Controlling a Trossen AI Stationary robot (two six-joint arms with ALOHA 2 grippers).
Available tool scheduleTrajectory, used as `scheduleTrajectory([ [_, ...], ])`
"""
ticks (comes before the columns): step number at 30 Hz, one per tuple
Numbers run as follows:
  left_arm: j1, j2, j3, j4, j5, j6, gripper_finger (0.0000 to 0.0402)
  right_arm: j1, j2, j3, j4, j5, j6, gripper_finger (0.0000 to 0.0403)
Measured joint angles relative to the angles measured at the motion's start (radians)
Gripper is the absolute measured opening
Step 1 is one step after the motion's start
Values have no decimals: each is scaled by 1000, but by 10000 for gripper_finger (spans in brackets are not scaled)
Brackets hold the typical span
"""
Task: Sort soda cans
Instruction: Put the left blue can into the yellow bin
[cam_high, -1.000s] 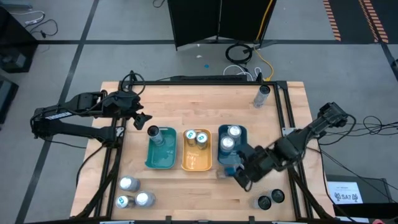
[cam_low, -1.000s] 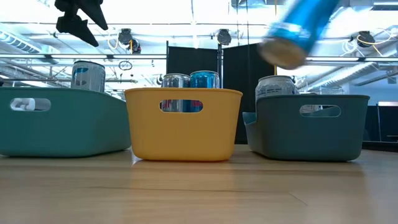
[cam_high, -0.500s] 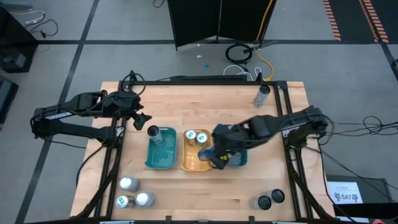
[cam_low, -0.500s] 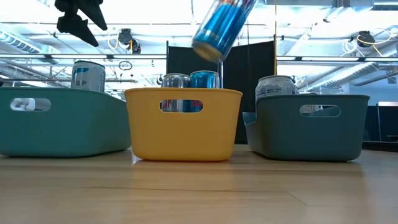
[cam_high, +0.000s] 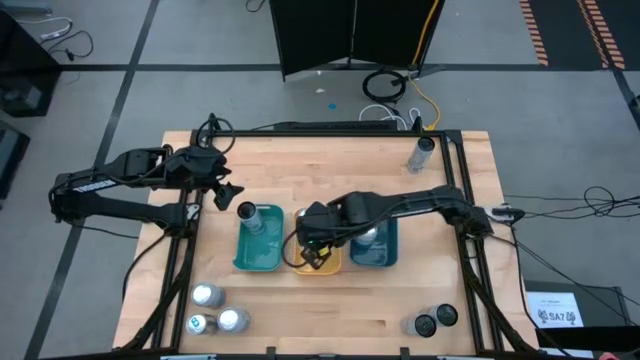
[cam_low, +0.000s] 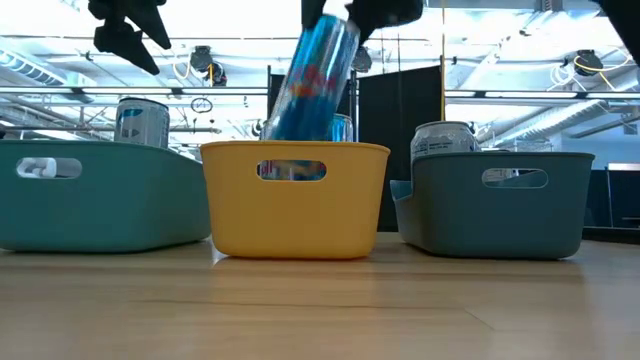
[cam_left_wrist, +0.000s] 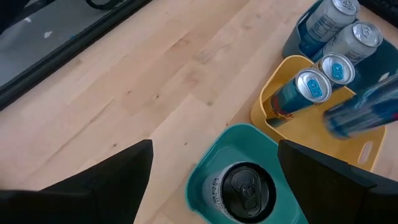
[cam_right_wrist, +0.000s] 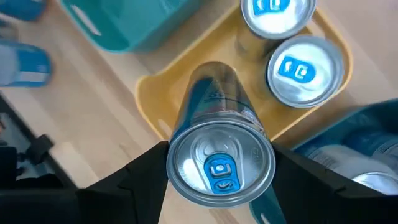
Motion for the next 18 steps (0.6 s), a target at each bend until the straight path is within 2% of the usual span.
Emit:
scheduleTrajectory([
  [3,0,0,0,0,0,0,354,-12,33,-4,-9,-27,29,235],
  [18,0,0,0,0,1,24,354,-85,107,-4,37,-23,53,236],
])
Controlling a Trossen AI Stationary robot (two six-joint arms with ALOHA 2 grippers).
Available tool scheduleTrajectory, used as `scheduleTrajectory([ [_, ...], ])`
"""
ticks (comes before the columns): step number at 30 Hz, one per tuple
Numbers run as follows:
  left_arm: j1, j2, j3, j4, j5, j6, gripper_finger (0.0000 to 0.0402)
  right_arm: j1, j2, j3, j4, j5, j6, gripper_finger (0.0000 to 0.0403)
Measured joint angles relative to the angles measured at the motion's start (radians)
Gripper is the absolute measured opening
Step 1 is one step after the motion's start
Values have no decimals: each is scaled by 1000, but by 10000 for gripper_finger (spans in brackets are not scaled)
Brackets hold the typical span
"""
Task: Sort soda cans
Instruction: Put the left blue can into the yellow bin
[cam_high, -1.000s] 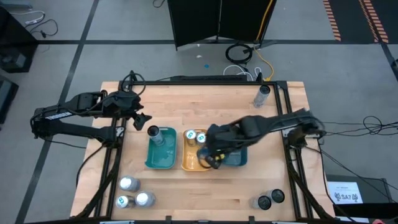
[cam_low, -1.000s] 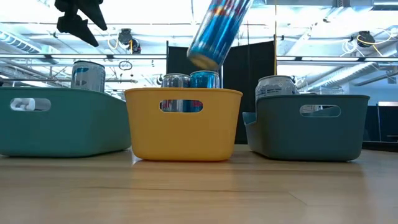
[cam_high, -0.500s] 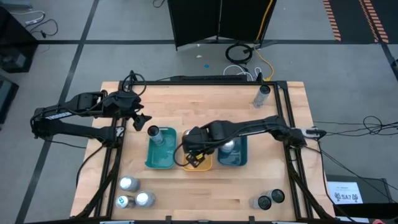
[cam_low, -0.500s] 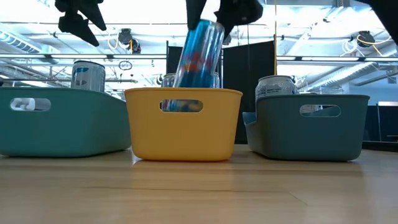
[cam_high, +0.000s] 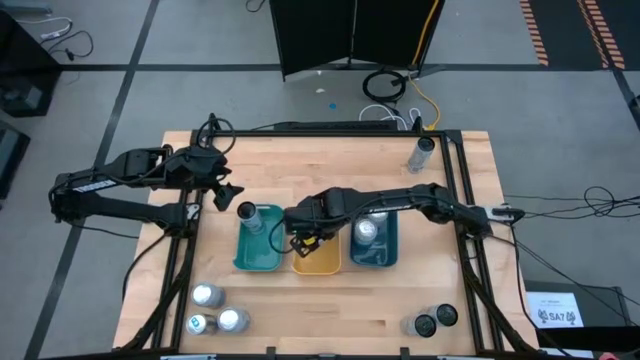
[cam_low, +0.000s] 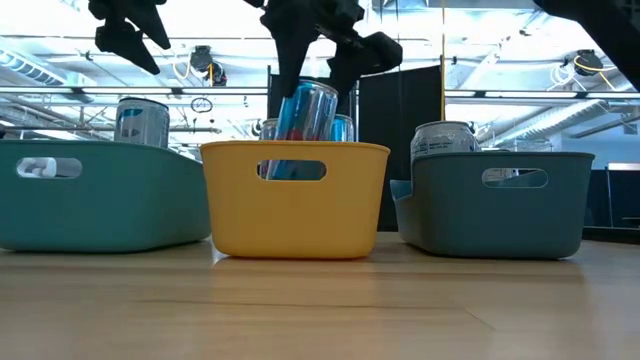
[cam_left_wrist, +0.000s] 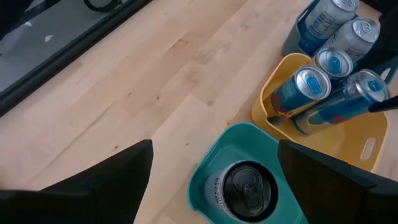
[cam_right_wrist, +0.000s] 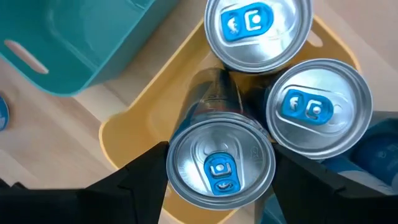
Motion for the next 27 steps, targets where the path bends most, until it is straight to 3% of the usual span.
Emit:
scheduleTrajectory([
  [13,0,0,0,-44,6,0,354,-18,0,-1,83,12,-36,262],
  [27,0,0,0,-45,5,0,354,-18,3,-60,140,9,-60,265],
])
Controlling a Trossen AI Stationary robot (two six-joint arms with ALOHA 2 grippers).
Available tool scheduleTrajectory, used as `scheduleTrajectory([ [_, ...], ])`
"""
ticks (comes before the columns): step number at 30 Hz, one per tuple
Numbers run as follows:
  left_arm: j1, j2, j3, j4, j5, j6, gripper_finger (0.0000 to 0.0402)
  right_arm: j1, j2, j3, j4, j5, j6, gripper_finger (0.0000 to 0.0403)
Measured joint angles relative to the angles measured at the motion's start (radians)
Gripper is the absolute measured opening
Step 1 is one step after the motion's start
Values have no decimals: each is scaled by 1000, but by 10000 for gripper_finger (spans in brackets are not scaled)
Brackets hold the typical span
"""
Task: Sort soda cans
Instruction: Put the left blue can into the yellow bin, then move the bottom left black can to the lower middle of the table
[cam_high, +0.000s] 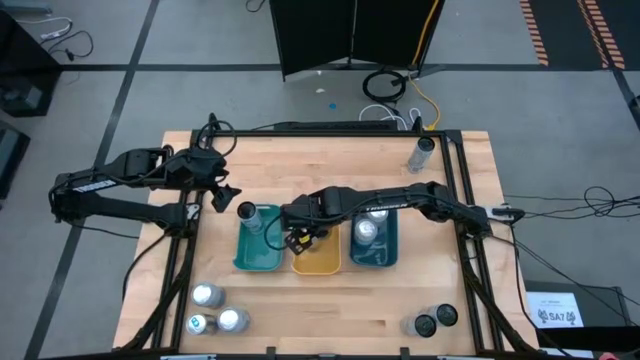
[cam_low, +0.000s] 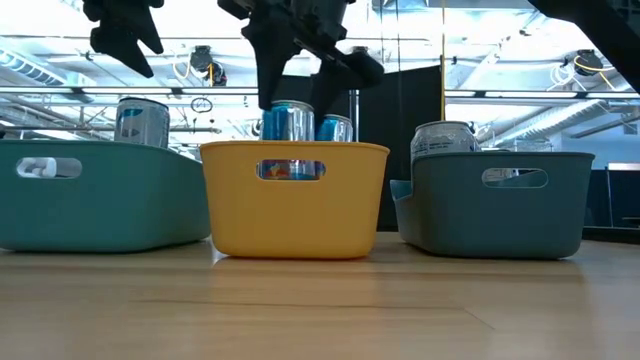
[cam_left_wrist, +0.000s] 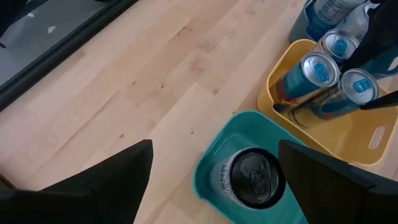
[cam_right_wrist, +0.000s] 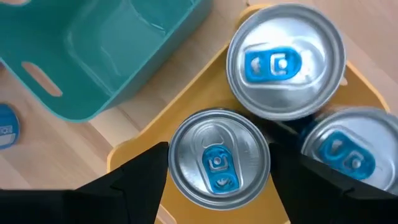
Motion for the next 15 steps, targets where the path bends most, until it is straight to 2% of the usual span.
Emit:
scheduleTrajectory([
  [15,0,0,0,1,-1,-5,354,0,-34,0,-19,2,7,265],
])
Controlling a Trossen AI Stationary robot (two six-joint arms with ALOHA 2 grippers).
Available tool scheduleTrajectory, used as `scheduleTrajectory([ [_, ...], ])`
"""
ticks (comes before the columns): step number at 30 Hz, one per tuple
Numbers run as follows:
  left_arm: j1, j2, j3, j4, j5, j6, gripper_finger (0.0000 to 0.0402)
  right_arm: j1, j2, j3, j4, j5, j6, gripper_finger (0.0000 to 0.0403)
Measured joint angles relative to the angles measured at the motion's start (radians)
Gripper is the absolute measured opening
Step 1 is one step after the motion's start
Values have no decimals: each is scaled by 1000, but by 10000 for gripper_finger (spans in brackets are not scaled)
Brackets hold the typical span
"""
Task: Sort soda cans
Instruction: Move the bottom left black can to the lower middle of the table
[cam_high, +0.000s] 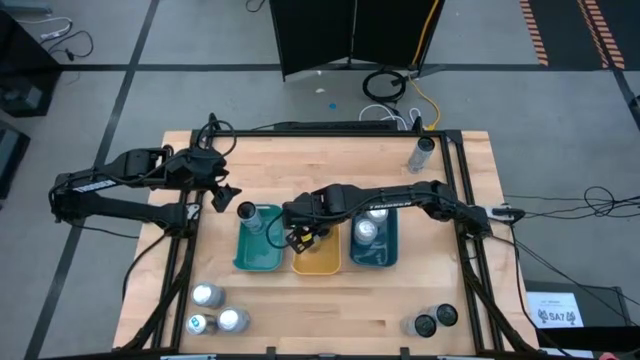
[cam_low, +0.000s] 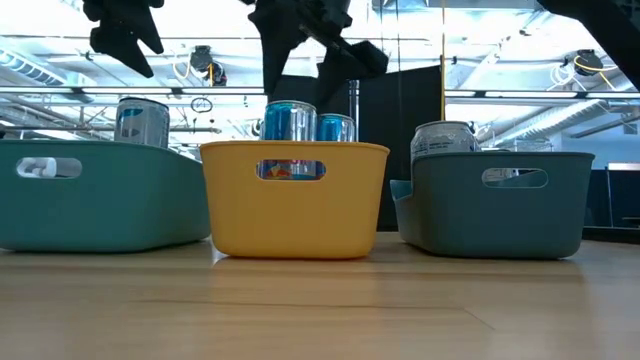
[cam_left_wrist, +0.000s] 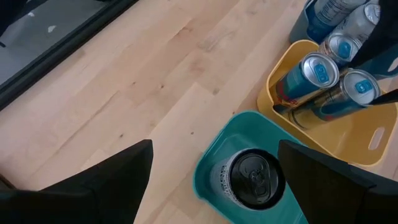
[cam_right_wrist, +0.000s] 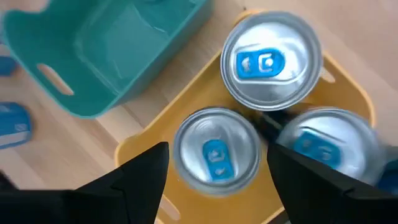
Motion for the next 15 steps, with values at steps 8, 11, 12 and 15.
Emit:
scheduleTrajectory([
  [8,0,0,0,0,0,0,354,5,-62,0,-36,44,0,265],
  [11,0,0,0,0,0,0,354,29,-106,0,-90,70,3,265],
  [12,0,0,0,-1,0,0,354,42,-123,0,-103,85,16,265],
  [15,0,0,0,-1,0,0,354,91,-172,0,-152,146,82,265],
])
